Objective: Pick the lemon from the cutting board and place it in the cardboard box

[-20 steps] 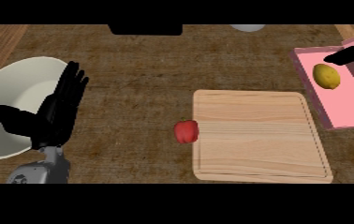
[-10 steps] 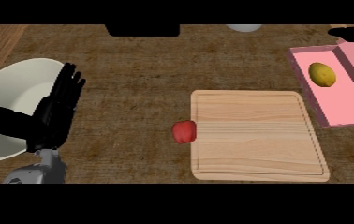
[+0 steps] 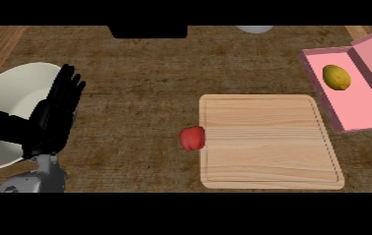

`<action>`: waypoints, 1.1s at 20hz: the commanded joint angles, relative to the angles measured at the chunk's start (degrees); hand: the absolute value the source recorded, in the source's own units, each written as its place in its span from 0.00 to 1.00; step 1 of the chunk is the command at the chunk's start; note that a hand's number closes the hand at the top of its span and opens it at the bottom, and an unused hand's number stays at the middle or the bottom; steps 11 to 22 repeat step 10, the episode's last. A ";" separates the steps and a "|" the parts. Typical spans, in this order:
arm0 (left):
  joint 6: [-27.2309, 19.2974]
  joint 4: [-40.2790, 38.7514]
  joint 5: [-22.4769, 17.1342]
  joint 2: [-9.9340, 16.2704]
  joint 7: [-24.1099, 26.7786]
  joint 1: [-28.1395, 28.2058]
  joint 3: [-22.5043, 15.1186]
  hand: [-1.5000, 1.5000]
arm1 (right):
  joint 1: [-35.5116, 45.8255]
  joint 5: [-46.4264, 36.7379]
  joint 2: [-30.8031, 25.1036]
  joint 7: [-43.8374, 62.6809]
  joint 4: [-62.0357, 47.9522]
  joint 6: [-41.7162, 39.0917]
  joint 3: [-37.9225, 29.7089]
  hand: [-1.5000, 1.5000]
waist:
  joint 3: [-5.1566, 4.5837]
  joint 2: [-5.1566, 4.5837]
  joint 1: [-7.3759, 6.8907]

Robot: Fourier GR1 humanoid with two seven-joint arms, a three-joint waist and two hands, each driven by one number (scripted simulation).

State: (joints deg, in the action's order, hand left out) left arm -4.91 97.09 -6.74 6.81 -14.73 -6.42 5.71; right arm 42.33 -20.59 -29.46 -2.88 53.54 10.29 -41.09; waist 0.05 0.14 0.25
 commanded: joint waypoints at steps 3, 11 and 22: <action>-1.38 0.96 1.45 -0.82 -1.66 -0.70 -1.23 0.50 | -8.40 7.51 -2.10 -1.78 6.18 -2.29 -3.90 0.00 | -0.04 0.01 0.15; -0.69 -3.68 1.95 -2.24 3.85 -0.22 -1.32 0.50 | -15.07 14.48 -5.26 -7.64 4.31 -5.93 -5.57 0.00 | -0.03 -0.15 -0.08; -0.69 -3.68 1.95 -2.24 3.85 -0.22 -1.32 0.50 | -15.07 14.48 -5.26 -7.64 4.31 -5.93 -5.57 0.00 | -0.03 -0.15 -0.08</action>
